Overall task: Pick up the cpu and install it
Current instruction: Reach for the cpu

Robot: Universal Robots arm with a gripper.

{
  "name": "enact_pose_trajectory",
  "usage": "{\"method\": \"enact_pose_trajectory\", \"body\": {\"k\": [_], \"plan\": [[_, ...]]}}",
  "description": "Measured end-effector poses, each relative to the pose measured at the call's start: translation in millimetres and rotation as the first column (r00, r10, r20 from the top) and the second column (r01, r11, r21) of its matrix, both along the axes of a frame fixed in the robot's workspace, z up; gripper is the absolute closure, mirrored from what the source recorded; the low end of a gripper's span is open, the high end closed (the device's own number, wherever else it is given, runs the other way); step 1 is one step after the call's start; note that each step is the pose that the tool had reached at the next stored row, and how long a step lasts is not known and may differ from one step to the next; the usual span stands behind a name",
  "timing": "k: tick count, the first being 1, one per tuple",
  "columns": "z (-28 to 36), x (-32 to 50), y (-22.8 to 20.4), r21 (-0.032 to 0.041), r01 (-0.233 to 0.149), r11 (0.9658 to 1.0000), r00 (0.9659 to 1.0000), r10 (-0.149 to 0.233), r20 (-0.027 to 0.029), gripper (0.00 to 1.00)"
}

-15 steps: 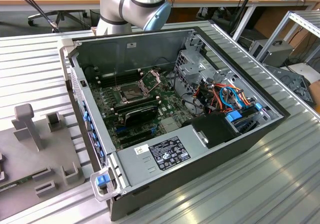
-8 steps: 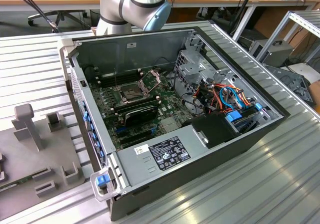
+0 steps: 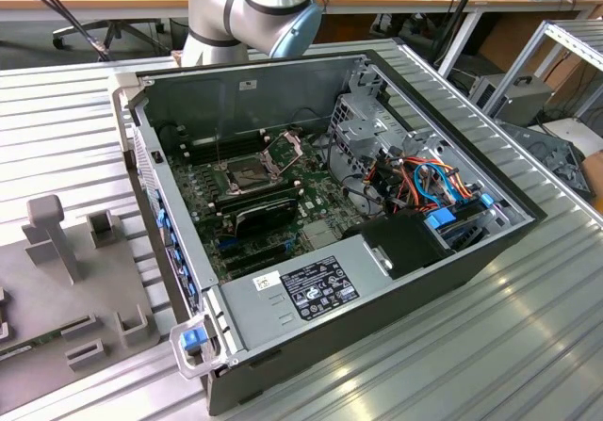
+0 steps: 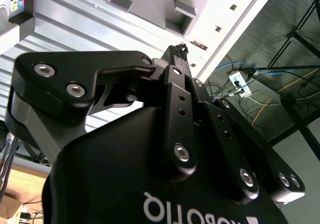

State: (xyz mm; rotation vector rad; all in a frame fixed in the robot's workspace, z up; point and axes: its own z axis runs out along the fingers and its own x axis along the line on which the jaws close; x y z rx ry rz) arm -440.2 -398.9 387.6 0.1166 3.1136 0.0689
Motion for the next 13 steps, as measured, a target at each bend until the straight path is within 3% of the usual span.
{"method": "enact_pose_trajectory", "body": {"k": [13], "plan": [[-0.2, -11.2, 0.0, 0.0000, 0.000, 1.0000, 1.0000, 0.000, -0.0001, 0.89]]}}
